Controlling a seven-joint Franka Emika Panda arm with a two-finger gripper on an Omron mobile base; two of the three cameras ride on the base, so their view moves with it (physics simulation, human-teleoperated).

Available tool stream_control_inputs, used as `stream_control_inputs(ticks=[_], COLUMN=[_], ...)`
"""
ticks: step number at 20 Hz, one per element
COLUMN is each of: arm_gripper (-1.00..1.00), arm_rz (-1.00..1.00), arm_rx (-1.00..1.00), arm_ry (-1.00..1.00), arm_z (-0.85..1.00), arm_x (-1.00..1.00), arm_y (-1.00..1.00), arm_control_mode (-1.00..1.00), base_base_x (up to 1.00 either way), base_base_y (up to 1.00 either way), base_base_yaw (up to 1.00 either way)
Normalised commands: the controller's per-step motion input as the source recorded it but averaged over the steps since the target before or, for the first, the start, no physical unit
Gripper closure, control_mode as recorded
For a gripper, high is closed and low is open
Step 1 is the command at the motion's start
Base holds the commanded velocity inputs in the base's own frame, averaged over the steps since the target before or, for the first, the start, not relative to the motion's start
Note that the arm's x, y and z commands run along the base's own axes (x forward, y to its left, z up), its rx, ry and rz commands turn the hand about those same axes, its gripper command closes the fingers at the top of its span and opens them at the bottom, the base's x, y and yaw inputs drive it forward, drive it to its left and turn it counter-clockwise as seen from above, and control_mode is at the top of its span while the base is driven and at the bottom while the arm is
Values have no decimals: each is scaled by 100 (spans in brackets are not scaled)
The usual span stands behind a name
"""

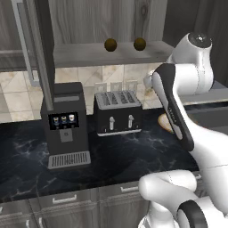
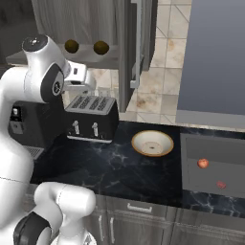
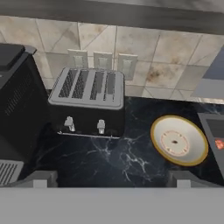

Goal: Pick the avocados from the cabinet and place them in one bowl. Pick the peach from the sink and place it in the other bowl.

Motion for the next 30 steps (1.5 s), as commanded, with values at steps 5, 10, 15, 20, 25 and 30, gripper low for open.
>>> stream_control_inputs(ticks=[5, 10, 15, 20, 25, 30], arm_gripper=[-100, -100, -100, -100, -100, -100], arm_rz=[4, 2, -4, 0, -3, -9], arm_rx=[0, 0, -1, -4, -2, 9], arm_ry=[-21, -26, -18, -6, 3, 0], arm_z=[37, 39, 38, 43, 10, 0], arm_x=[-4, -11, -17, -1, 25, 44], arm_y=[-11, -5, -3, -3, 1, 12], arm_control_mode=[-100, -100, -100, -100, -100, -100], base_base_x=[0, 0, 0, 0, 0, 0], base_base_y=[0, 0, 0, 0, 0, 0], base_base_yaw=[0, 0, 0, 0, 0, 0])
